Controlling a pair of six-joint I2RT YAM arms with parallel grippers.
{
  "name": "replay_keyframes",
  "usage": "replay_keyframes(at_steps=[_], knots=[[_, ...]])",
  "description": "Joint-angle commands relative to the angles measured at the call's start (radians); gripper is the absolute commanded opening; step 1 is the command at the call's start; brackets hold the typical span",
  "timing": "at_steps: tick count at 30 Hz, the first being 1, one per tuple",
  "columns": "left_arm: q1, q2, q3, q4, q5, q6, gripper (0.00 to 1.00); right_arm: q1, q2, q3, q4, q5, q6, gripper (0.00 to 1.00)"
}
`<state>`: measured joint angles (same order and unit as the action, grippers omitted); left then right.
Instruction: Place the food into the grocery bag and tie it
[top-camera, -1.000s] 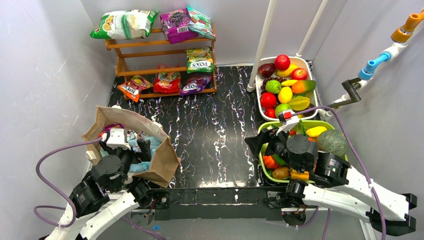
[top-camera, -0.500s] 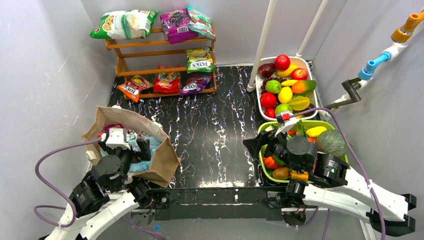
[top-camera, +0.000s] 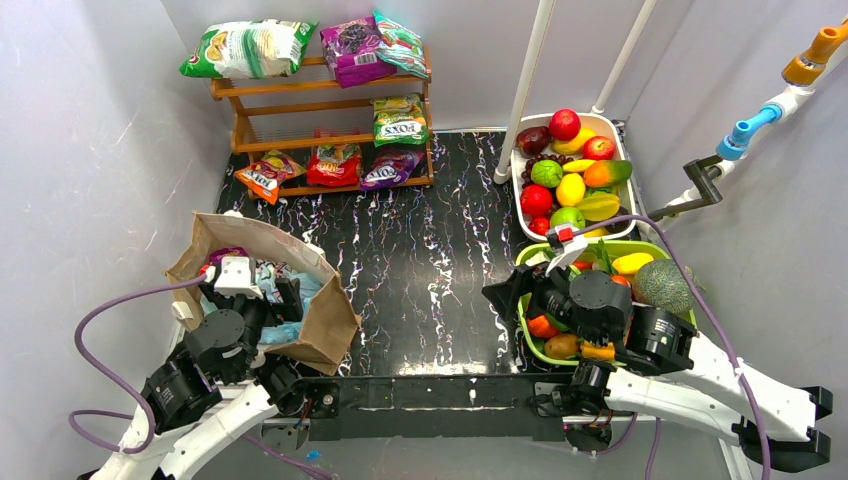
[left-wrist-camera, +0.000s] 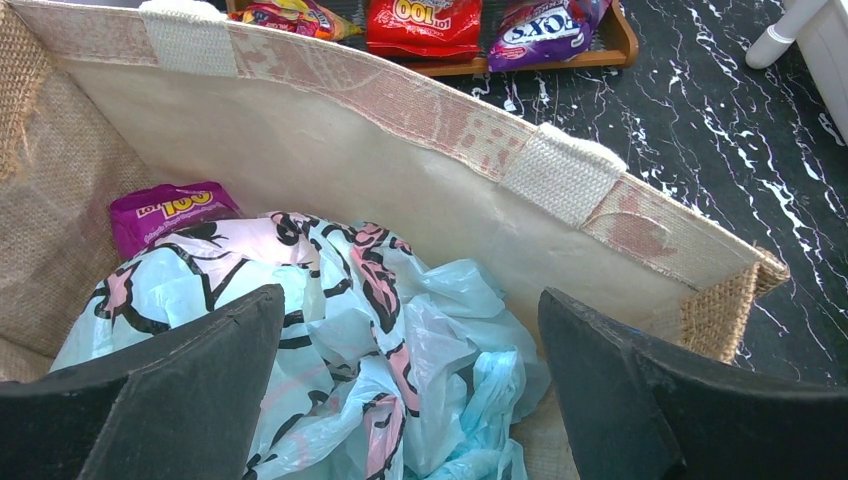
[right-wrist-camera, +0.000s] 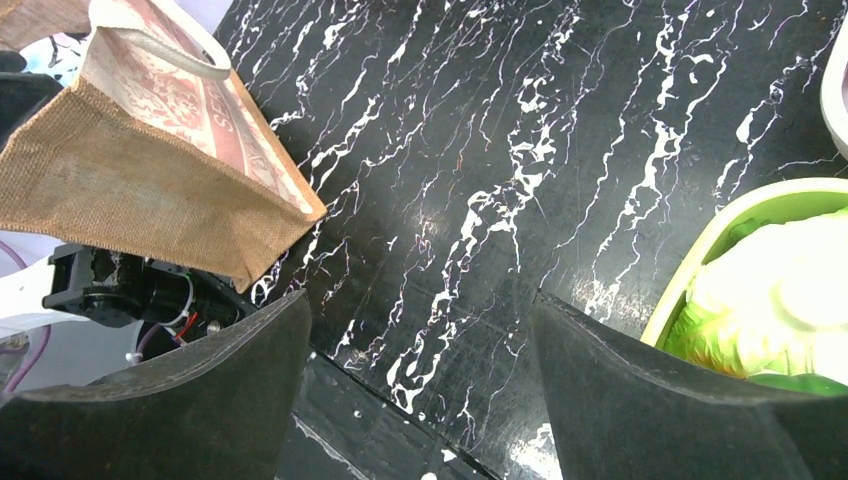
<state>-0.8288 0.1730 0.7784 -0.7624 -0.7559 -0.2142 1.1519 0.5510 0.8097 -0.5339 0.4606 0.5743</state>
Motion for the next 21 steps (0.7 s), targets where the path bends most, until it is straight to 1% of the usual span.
replay_keyframes(at_steps=[1,6,14,17,21], knots=[[-0.004,-0.009,-0.004,0.009,-0.038,0.011,0.98,0.000,0.022,0.061,-0.013,-0.022,0.020,0.88],[-0.003,-0.011,-0.005,0.012,-0.043,0.012,0.98,0.000,0.031,0.058,-0.008,-0.005,0.020,0.88],[-0.003,-0.012,-0.007,0.008,-0.066,0.001,0.98,0.000,0.080,0.028,0.078,0.007,-0.020,0.88],[-0.003,-0.006,-0.006,0.007,-0.073,0.000,0.98,0.000,0.109,0.035,0.084,0.009,-0.040,0.88],[-0.002,0.002,-0.005,0.006,-0.080,-0.003,0.98,0.000,0.119,0.029,0.073,-0.004,-0.023,0.88]])
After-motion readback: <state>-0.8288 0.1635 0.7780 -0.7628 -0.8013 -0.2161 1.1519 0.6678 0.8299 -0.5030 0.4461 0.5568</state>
